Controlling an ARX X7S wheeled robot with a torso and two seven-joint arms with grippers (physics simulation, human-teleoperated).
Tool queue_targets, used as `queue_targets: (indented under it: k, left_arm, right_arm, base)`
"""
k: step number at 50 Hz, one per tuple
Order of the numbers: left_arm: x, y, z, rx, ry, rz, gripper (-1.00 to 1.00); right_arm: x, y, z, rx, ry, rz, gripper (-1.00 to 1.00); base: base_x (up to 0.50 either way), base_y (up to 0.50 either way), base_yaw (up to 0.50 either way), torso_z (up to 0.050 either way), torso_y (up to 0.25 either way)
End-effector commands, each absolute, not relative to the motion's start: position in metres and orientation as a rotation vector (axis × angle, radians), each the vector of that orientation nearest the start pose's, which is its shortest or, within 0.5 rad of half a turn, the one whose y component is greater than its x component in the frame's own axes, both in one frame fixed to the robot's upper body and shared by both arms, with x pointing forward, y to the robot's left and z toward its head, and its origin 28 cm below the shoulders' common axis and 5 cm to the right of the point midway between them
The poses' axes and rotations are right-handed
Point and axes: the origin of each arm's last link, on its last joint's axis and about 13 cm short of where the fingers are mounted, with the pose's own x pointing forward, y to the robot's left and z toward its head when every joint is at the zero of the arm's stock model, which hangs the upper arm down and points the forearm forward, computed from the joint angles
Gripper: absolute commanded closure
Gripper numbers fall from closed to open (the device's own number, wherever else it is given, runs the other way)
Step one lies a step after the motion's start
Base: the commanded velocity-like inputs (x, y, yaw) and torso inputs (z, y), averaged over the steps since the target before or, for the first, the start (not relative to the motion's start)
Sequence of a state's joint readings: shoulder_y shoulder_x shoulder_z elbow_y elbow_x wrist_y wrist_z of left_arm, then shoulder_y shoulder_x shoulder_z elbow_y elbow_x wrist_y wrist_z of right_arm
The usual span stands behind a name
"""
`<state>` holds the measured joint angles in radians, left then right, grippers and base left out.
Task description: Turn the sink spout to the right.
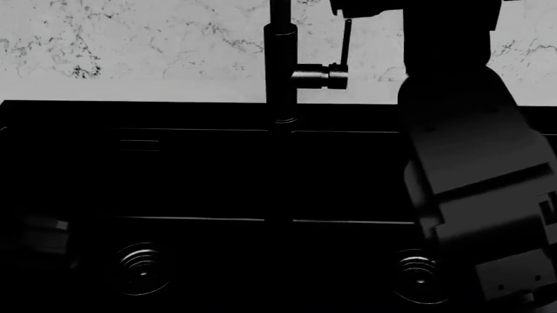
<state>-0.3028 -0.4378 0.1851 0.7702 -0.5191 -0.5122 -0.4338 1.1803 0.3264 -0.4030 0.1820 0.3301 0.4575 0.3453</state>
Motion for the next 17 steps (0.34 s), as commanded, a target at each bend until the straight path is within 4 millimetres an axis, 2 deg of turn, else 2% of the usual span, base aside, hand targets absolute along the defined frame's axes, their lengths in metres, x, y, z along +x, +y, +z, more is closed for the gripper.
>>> queue_targets:
  k: [1, 11, 14, 17]
  left_arm:
    - [0.208, 0.211, 0.187, -0.019, -0.39, -0.109, -1.0]
    - [0.208, 0.211, 0.187, -0.018, -0.392, -0.108, -1.0]
    - [0.209, 0.21, 0.187, -0.017, -0.392, -0.11, -1.0]
    - [0.209, 0.211, 0.187, -0.018, -0.39, -0.11, -1.0]
  right_arm:
    - [0.373, -0.126, 0.297, -0.19, -0.44, -0.163, -1.0]
    - [0.382, -0.131, 0.298, -0.202, -0.424, -0.176, -1.0]
    - [0.385, -0.134, 0.293, -0.207, -0.408, -0.186, -1.0]
    - [0.385, -0.135, 0.297, -0.202, -0.424, -0.196, -1.0]
  base:
    - [0.0, 0.0, 0.0, 0.0, 0.0]
    - [0.0, 0.0, 0.0, 0.0, 0.0]
    - [0.0, 0.0, 0.0, 0.0, 0.0]
    - [0.0, 0.0, 0.0, 0.0, 0.0]
